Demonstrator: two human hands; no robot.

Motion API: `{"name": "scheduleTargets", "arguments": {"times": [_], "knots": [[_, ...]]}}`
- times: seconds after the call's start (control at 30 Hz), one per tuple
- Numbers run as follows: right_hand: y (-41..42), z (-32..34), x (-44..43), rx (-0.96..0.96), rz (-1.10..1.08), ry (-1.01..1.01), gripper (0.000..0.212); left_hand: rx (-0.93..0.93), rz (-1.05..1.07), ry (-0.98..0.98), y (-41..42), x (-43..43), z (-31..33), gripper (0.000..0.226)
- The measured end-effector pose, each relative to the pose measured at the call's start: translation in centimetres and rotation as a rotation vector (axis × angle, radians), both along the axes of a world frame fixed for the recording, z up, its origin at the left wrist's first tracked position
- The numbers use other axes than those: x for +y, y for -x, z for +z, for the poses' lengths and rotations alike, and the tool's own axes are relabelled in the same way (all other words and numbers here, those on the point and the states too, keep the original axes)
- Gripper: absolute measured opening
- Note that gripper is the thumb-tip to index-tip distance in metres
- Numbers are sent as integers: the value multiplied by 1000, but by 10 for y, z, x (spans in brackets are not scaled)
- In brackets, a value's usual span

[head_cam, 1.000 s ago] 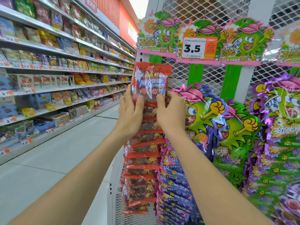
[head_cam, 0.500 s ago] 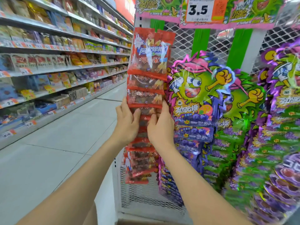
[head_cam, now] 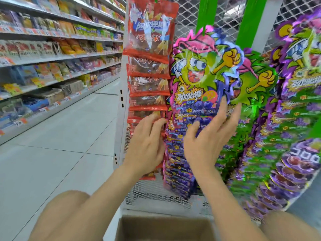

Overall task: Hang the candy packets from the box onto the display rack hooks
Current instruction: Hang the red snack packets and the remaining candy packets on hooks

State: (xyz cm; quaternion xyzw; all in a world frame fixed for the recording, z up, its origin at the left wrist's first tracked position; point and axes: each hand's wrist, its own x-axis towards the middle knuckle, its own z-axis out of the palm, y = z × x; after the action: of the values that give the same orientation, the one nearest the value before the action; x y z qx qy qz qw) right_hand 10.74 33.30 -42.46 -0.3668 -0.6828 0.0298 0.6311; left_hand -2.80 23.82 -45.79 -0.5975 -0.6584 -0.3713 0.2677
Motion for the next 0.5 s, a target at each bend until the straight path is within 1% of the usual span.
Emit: {"name": "scheduleTargets", "arguments": {"times": [0.03, 0.17, 0.23, 0.3, 0.33, 0.4, 0.47, 0.5], "knots": [[1, 1, 13, -71, 1, 5, 74, 38, -24, -6, -8, 6, 9, 59], [13, -17, 48, -469, -35, -34, 78, 216, -53, -4, -19, 29, 37, 71], [15, -23, 59, -600, -47, -36, 77, 332, -29, 14, -18, 41, 52, 75], [9, -24, 63, -715, -52, -93, 75, 443, 7, 33, -18, 54, 67, 77], [2, -23, 63, -697, -22, -133, 72, 482, 33, 44, -18, 61, 73, 75], [-16, -19, 64, -512, 12, -188, 60, 502, 99, 62, -19, 76, 79, 67], [-35, -13, 71, -299, -103, -189, 49, 473, 160, 80, -22, 87, 78, 61], [-43, -8, 75, -232, -168, -154, 47, 457, 188, 91, -25, 92, 76, 62]]}}
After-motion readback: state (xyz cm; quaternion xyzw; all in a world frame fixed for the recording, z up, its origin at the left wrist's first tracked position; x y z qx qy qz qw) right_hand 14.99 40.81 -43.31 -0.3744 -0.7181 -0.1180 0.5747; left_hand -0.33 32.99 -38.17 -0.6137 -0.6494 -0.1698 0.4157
